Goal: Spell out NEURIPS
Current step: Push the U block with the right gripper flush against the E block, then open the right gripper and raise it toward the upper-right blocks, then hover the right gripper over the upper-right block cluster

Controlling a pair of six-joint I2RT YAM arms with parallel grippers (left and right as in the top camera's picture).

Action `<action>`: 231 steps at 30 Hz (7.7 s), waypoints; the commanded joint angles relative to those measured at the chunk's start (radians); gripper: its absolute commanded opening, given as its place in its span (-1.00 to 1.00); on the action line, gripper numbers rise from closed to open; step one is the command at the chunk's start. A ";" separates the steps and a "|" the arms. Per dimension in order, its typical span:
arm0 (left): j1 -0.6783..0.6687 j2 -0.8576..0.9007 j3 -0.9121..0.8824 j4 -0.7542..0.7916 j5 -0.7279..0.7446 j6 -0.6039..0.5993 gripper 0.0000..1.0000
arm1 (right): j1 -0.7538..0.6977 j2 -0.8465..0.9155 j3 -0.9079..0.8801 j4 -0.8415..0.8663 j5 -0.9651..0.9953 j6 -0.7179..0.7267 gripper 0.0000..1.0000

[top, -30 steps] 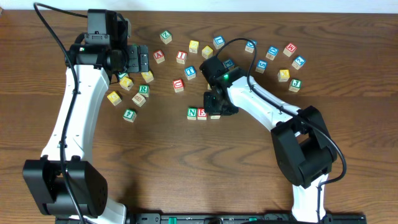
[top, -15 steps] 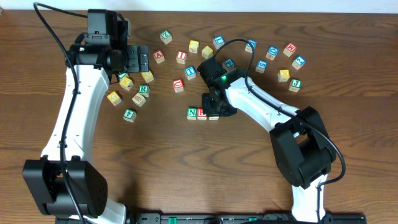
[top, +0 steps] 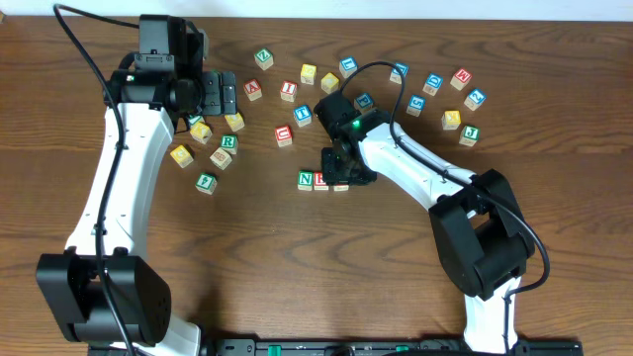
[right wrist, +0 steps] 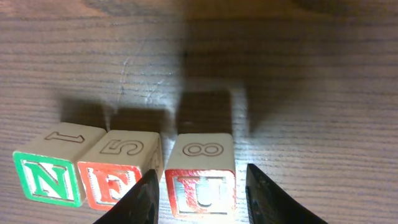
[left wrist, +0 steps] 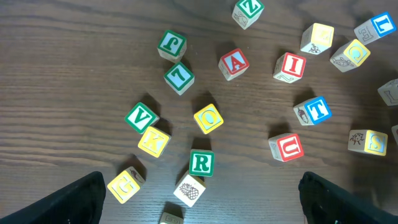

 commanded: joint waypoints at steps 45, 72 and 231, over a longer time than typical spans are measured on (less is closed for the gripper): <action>0.002 -0.023 0.023 -0.004 -0.009 -0.001 0.96 | -0.048 -0.010 -0.052 -0.003 -0.002 -0.052 -0.95; 0.002 -0.023 0.023 -0.004 -0.009 -0.001 0.96 | -0.046 -0.010 -0.052 0.012 -0.048 -0.067 -0.95; 0.002 -0.023 0.023 -0.004 -0.009 -0.001 0.95 | -0.216 -0.011 0.400 -0.237 -0.058 -0.302 0.82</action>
